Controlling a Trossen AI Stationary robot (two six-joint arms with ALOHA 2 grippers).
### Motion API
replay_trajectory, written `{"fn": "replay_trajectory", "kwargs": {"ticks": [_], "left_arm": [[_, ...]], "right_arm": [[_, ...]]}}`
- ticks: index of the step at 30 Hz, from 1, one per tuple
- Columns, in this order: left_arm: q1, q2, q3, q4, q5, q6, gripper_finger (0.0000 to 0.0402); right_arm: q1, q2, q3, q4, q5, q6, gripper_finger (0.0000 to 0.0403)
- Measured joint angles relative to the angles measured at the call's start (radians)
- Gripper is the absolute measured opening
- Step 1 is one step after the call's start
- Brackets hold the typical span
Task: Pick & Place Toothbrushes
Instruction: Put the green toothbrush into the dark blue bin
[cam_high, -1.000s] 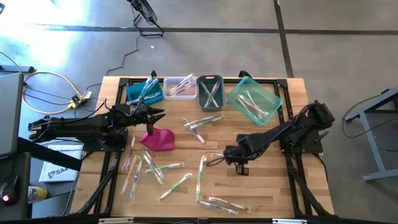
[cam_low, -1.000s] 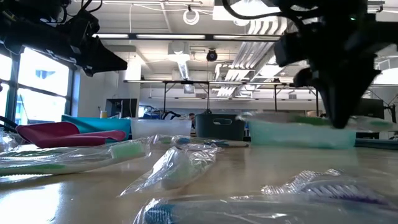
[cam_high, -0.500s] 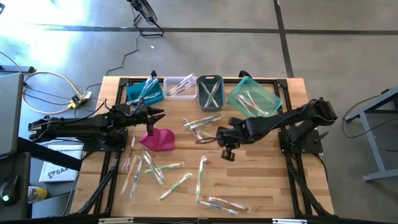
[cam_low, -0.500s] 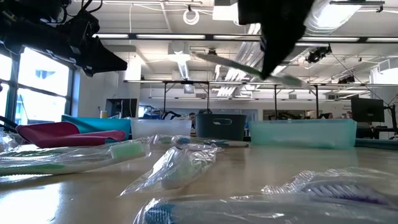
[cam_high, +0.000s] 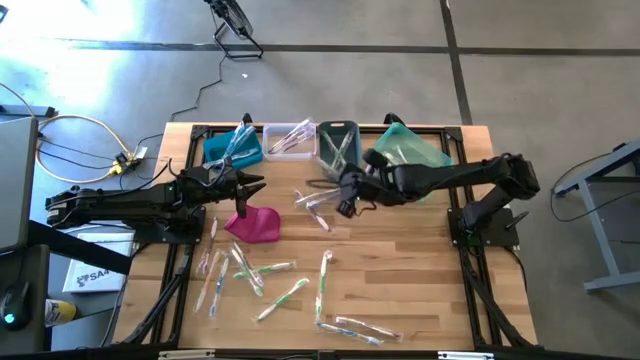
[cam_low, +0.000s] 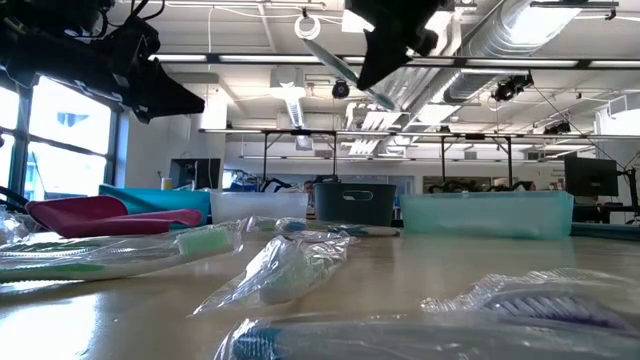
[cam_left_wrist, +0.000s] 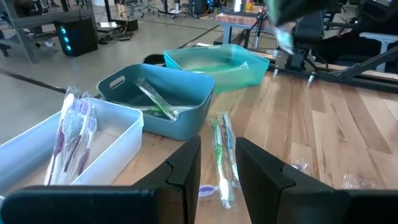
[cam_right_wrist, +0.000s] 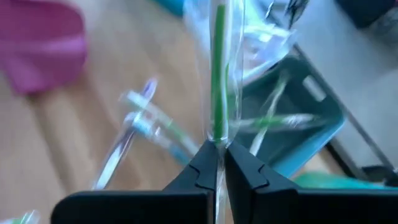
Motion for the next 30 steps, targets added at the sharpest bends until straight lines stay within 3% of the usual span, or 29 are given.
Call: {"fn": "replay_trajectory", "kwargs": {"ticks": [12,30], "left_arm": [[0.000,0.000,0.000,-0.040,-0.001,0.000,0.0095],[0.000,0.000,0.000,-0.072,-0.004,0.002,0.0095]], "right_arm": [[-0.104,0.002,0.000,0.273,0.028,-0.140,0.0005],[-0.240,0.097,0.000,0.368,-0.023,-0.054,0.0005]]}}
